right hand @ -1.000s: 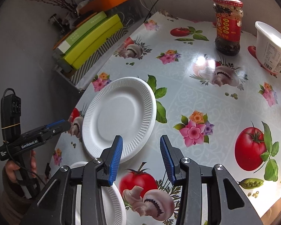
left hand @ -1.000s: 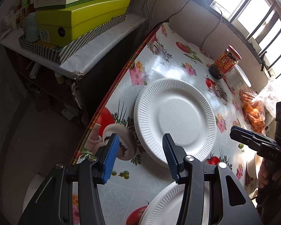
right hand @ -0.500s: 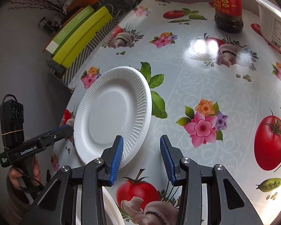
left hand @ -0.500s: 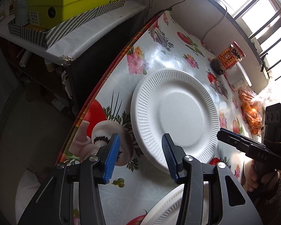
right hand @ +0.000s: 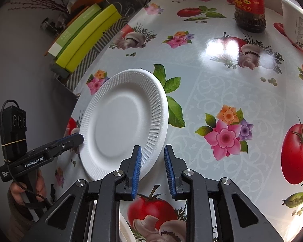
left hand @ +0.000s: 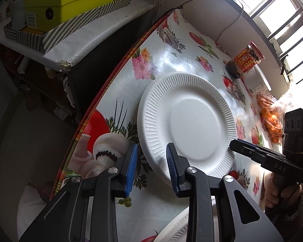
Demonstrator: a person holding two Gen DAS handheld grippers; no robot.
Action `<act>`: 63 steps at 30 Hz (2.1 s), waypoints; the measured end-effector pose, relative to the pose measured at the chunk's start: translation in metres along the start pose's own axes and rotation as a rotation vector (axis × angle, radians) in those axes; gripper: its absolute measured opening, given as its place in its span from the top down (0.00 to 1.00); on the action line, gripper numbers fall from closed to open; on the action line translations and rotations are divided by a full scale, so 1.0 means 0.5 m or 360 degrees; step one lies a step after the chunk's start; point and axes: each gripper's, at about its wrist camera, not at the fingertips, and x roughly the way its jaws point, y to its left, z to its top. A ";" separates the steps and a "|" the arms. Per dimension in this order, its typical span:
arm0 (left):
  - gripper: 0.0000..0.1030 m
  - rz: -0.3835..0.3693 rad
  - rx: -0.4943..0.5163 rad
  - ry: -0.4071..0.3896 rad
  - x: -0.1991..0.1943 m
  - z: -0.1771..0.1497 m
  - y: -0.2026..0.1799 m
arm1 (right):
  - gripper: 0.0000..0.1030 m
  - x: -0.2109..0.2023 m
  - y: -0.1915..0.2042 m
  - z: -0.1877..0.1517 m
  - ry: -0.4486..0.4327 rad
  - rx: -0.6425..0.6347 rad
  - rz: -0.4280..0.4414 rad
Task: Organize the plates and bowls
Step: 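Close the left tool on that plate's rim, then lift the gripped plate with the left tool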
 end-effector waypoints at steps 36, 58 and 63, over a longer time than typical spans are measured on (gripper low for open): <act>0.79 0.0090 0.0094 -0.0073 -0.030 -0.011 -0.027 | 0.81 -0.031 0.015 -0.017 -0.0052 0.0016 0.0015; 0.79 0.0065 0.0147 -0.0147 -0.094 -0.043 -0.053 | 0.81 -0.105 0.045 -0.069 -0.0129 -0.0011 0.0014; 0.79 0.0062 0.0153 -0.0156 -0.109 -0.063 -0.059 | 0.81 -0.116 0.050 -0.090 -0.0133 -0.0014 0.0015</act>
